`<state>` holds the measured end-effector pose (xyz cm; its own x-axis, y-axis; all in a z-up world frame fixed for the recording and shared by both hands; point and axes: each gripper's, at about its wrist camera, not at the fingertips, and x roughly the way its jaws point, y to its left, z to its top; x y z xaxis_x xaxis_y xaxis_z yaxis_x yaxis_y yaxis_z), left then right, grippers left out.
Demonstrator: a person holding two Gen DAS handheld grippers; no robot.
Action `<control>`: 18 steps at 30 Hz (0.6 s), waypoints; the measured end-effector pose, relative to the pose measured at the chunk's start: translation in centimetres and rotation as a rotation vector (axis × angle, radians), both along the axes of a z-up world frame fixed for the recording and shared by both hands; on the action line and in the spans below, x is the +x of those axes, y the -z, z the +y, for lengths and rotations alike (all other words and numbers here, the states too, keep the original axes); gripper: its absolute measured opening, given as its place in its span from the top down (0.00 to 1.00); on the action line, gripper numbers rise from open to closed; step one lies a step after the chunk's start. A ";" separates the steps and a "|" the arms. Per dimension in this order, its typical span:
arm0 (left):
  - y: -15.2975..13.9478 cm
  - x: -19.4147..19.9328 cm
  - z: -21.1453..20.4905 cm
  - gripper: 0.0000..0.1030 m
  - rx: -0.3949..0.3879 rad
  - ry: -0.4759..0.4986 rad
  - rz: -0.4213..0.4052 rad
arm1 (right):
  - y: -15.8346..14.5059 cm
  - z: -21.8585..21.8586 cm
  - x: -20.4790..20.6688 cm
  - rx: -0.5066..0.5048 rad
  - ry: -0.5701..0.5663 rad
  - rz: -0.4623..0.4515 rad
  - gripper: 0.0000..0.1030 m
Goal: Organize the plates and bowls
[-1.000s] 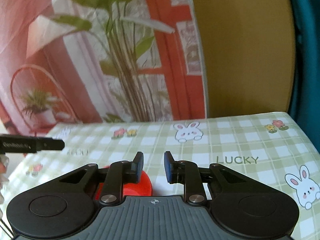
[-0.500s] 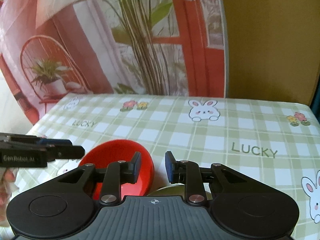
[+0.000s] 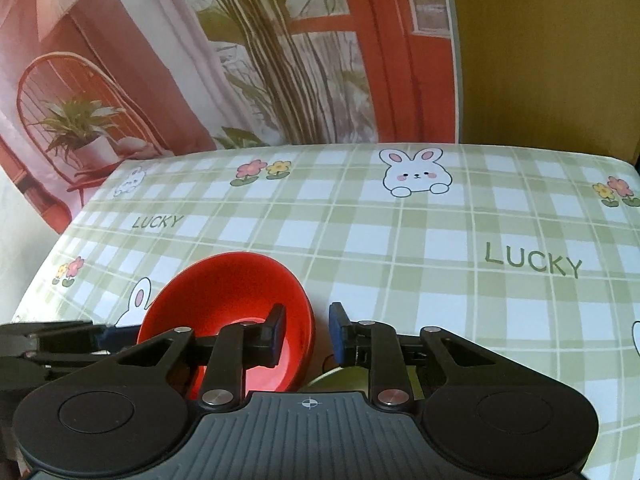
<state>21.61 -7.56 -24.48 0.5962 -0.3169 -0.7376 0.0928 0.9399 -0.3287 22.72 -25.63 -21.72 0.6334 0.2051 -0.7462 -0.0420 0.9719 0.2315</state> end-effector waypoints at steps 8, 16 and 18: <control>-0.1 0.0 -0.4 0.81 0.012 -0.004 -0.012 | 0.4 0.3 1.0 -0.023 0.017 0.035 0.81; -0.1 -0.1 0.1 0.84 0.018 -0.031 -0.011 | 0.3 0.4 1.0 0.023 0.029 0.053 0.92; -0.2 0.0 0.4 0.85 0.016 -0.044 -0.010 | 0.2 0.4 1.0 0.048 0.044 0.057 0.92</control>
